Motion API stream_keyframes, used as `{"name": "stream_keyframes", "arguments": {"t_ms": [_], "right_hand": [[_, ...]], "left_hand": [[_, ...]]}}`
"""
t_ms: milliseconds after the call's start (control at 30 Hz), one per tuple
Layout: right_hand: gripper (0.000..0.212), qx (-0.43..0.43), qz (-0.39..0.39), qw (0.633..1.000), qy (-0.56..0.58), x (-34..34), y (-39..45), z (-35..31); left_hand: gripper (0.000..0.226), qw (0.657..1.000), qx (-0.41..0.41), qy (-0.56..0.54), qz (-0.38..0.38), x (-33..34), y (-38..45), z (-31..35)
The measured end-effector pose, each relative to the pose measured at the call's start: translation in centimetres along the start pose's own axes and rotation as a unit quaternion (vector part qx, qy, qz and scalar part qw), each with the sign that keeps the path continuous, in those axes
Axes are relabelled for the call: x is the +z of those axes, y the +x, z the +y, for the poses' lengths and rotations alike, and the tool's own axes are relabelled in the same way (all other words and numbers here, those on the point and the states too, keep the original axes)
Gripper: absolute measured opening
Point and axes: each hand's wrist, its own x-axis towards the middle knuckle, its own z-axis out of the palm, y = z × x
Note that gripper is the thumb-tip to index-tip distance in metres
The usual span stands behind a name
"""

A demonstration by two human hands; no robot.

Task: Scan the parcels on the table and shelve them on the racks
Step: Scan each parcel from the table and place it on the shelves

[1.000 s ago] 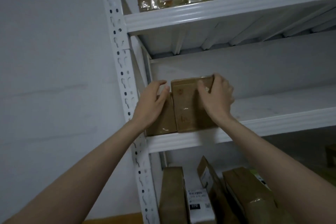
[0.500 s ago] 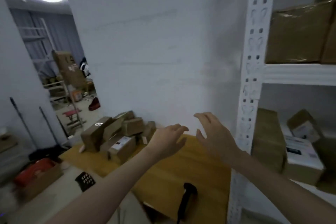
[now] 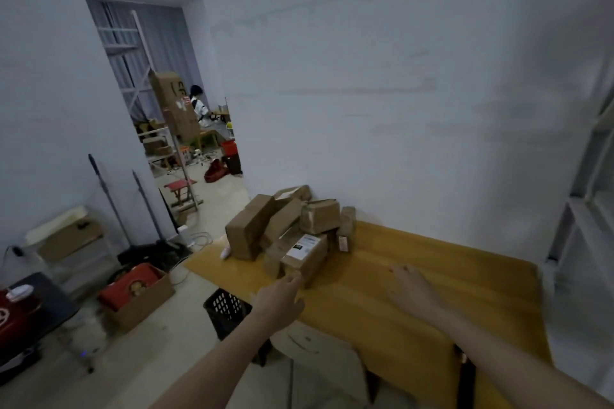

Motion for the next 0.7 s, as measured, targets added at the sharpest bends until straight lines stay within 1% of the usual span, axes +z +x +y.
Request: {"name": "stream_keyframes", "arguments": {"t_ms": [133, 267, 433, 567, 633, 700], "right_hand": [[0.043, 0.045, -0.034, 0.998, 0.021, 4.9, 3.6, -4.0], [0.05, 0.088, -0.074, 0.992, 0.046, 8.3, 6.7, -6.2], [0.047, 0.118, -0.089, 0.983, 0.106, 11.7, 12.6, -6.8], [0.048, 0.128, -0.104, 0.971, 0.173, 15.1, 18.9, -6.3], [0.052, 0.144, -0.116, 0.962, 0.199, 16.6, 21.8, -6.3], [0.057, 0.171, -0.147, 0.948, 0.224, 17.9, 24.2, -6.8]], "left_hand": [[0.038, 1.0, -0.005, -0.026, -0.013, 1.3, 1.8, -6.8], [0.038, 0.999, 0.001, -0.034, -0.023, 2.0, 4.7, -10.6], [0.034, 0.999, 0.012, -0.046, -0.017, 3.8, 10.8, -12.8], [0.037, 0.996, 0.001, -0.086, -0.009, 6.1, 16.8, -13.8], [0.039, 0.994, -0.013, -0.106, -0.022, 7.4, 19.5, -14.5], [0.038, 0.992, -0.017, -0.117, -0.046, 8.8, 21.8, -15.3]]}}
